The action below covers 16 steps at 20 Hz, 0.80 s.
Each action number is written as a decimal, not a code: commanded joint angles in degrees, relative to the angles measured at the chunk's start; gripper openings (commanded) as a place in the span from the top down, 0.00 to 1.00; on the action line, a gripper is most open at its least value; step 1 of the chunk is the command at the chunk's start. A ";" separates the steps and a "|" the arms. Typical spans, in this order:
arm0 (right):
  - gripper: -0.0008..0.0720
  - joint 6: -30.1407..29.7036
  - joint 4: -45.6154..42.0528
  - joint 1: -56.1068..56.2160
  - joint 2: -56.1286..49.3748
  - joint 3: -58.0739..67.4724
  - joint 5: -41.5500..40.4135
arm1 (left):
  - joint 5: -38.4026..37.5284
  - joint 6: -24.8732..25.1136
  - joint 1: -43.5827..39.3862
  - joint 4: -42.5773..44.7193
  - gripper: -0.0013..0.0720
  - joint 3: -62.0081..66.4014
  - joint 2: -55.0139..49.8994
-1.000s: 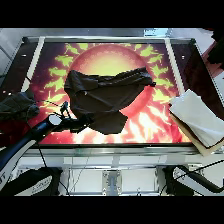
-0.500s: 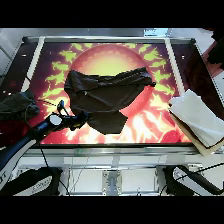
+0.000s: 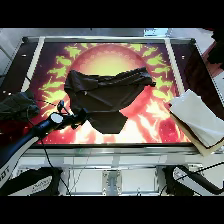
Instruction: Fold the shirts.
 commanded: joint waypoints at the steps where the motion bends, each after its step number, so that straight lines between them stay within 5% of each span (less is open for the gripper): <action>1: 0.40 0.04 0.31 0.13 -1.42 -7.10 14.01 | -1.29 5.68 0.04 0.04 0.97 4.57 2.21; 3: 0.40 0.04 1.62 0.13 -2.51 -14.95 16.52 | -3.32 9.99 0.04 4.33 0.97 8.59 7.06; 5: 0.40 0.22 3.50 0.13 -2.80 -22.40 13.03 | -5.99 7.72 0.04 13.29 0.97 10.99 13.18; 10: 0.40 0.24 8.28 4.07 -4.72 -35.45 1.22 | -27.12 -16.55 0.04 45.44 0.97 11.45 30.05; 13: 0.40 0.22 8.35 10.95 -8.09 -38.16 -4.61 | -45.75 -21.79 0.04 57.99 0.97 11.39 38.88; 16: 0.40 1.05 8.39 17.18 -13.25 -38.25 -8.02 | -53.13 -21.90 0.04 59.34 0.97 11.41 46.69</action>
